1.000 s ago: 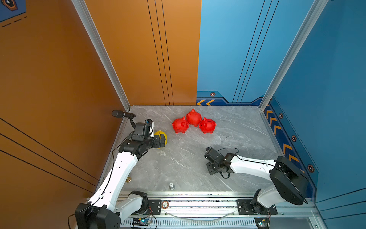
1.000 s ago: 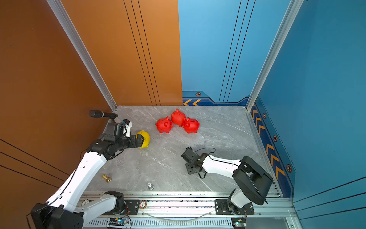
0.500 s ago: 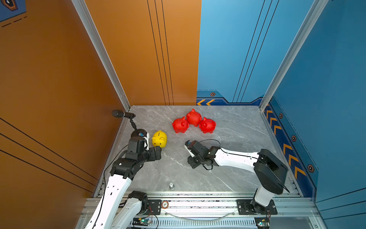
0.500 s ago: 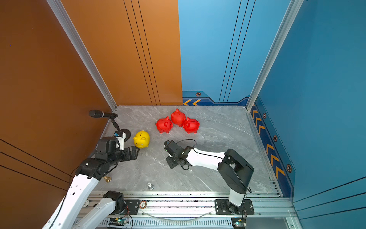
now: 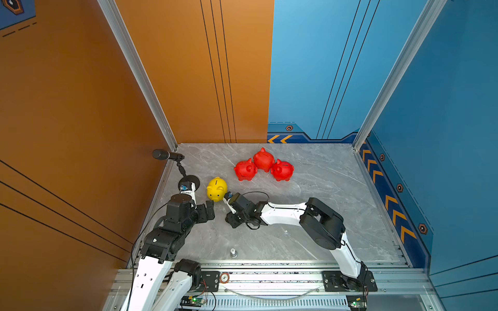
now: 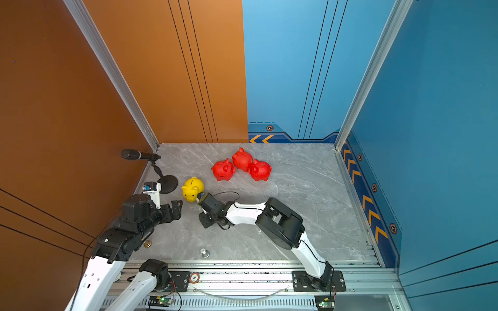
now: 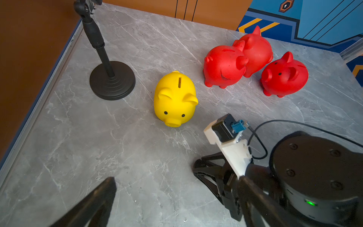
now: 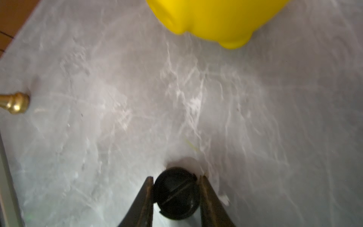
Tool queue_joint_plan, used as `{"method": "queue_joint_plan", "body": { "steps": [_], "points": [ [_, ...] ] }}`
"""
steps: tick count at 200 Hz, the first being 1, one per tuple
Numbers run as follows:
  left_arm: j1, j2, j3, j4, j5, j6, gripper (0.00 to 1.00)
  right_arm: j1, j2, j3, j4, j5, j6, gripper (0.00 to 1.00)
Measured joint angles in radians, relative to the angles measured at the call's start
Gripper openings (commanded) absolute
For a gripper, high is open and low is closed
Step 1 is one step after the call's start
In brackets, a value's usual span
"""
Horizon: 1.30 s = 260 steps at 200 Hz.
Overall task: Open piggy banks
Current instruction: Place the lid at the center of the board, then move the piggy bank to the center of the board.
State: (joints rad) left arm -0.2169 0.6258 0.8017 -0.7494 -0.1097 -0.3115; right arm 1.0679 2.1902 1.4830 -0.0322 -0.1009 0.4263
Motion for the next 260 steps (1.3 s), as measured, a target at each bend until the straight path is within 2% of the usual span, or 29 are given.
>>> {"method": "queue_joint_plan", "body": {
  "steps": [39, 93, 107, 141, 147, 152, 205, 260],
  "points": [
    [0.007, 0.002, -0.001, 0.000, 0.002, -0.001, 0.98, 0.014, 0.066, 0.052, 0.095, 0.057, 0.070, 0.34],
    [0.030, 0.006, -0.001, 0.002, 0.013, -0.001, 0.98, 0.023, 0.078, 0.047, 0.189, 0.105, 0.121, 0.58],
    [0.038, 0.013, -0.001, 0.003, 0.023, 0.000, 0.98, 0.020, 0.066, 0.009, 0.222, 0.105, 0.129, 0.66],
    [0.055, 0.044, 0.000, 0.012, 0.059, 0.000, 0.98, -0.003, -0.016, -0.130, 0.280, 0.089, 0.122, 0.77],
    [0.055, 0.056, 0.003, 0.013, 0.066, 0.000, 0.98, -0.010, -0.034, -0.157, 0.287, 0.085, 0.116, 0.83],
    [0.055, 0.068, 0.007, 0.015, 0.073, 0.000, 0.98, -0.019, -0.063, -0.195, 0.294, 0.082, 0.111, 0.99],
    [0.055, 0.246, 0.091, 0.065, 0.175, 0.009, 0.98, -0.128, -0.352, -0.459, 0.273, 0.068, 0.023, 1.00],
    [-0.005, 0.555, 0.253, 0.110, 0.245, 0.016, 0.98, -0.267, -0.525, -0.578, 0.156, 0.047, -0.061, 1.00]
  ]
}}
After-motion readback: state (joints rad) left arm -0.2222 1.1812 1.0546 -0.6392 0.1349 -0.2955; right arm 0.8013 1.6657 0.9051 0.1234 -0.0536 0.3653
